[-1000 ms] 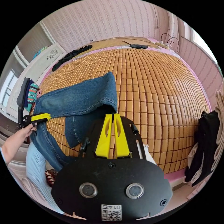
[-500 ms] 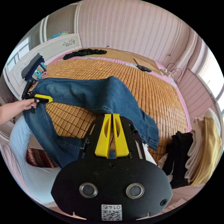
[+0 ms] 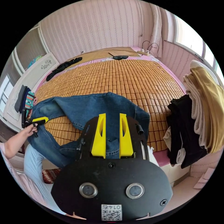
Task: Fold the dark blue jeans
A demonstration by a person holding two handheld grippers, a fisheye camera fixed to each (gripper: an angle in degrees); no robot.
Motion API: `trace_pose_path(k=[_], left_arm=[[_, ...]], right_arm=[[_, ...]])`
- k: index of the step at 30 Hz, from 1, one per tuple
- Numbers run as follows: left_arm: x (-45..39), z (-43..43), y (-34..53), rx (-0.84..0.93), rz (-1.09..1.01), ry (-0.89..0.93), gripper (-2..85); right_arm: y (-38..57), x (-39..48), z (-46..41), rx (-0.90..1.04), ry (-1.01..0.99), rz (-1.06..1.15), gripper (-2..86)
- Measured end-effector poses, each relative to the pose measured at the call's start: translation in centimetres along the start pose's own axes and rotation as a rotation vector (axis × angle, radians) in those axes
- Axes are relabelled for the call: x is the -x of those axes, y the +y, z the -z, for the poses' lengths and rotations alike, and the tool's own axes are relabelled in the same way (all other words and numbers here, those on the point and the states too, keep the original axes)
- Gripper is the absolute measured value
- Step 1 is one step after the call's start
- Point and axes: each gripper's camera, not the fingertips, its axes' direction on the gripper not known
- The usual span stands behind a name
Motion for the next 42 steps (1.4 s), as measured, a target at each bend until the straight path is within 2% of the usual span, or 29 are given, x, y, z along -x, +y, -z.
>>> trace_pose_path(k=[2, 4, 7, 15, 20, 22, 24, 26, 28, 30, 33, 35, 37, 40, 42], left_arm=[[0.3, -0.2, -0.1, 0.001, 0.001, 0.005, 3.9], [0.8, -0.4, -0.2, 0.003, 0.001, 0.017, 3.9], [1.0, -0.6, -0.5, 0.011, 0.000, 0.018, 4.0], [1.2, -1.5, -1.5, 0.058, -0.043, 0.007, 3.9], [0.4, -2.3, -2.0, 0.079, -0.119, -0.015, 3.7], [0.2, -2.6, -1.6, 0.066, -0.153, -0.029, 3.7], [0.2, -2.8, -1.4, 0.058, -0.144, -0.024, 3.8], [0.3, -3.0, -1.2, 0.050, -0.136, -0.017, 3.8], [0.4, -3.3, -0.9, 0.037, -0.119, -0.008, 3.7], [0.4, -3.5, -0.7, 0.031, -0.105, -0.004, 3.8], [0.3, -3.9, -0.5, 0.026, -0.098, -0.004, 3.8], [0.2, -4.1, -0.3, 0.024, -0.093, 0.000, 3.8], [0.0, -4.4, 0.0, 0.020, -0.083, 0.002, 3.7], [-0.5, -4.7, 0.4, 0.021, -0.090, -0.010, 3.6], [-0.8, -5.0, 0.5, 0.026, -0.093, -0.015, 3.6]], right_arm=[[-1.0, -0.6, -0.1, -0.064, 0.011, -0.048, 3.7], [-2.8, -1.6, -3.5, 0.064, 0.134, -0.120, 1.0], [-4.3, -2.1, -7.7, 0.219, 0.221, -0.093, 0.2], [-9.7, -4.9, -8.1, 0.128, 0.158, -0.099, -0.3], [-12.7, -4.4, -7.7, 0.091, 0.212, -0.045, -0.1], [-12.8, -4.5, -5.1, -0.043, 0.270, -0.048, 0.3], [-12.9, -5.9, -3.6, -0.097, 0.352, -0.123, 2.0], [-13.3, -7.9, -3.4, -0.054, 0.395, -0.178, 11.6], [-14.1, -10.4, -5.1, 0.126, 0.313, -0.232, 13.0], [-14.1, -11.1, -4.4, 0.113, 0.136, -0.225, 10.3], [-14.1, -11.1, -2.8, 0.127, 0.022, -0.180, 4.3], [-13.7, -10.7, -0.7, 0.054, -0.063, -0.122, 2.5], [-12.1, -9.7, 4.3, -0.184, -0.074, -0.056, 1.9], [-10.4, -9.4, 9.1, -0.391, -0.009, -0.031, 2.5], [-10.7, -10.5, 8.8, -0.337, 0.065, -0.071, 4.6]])
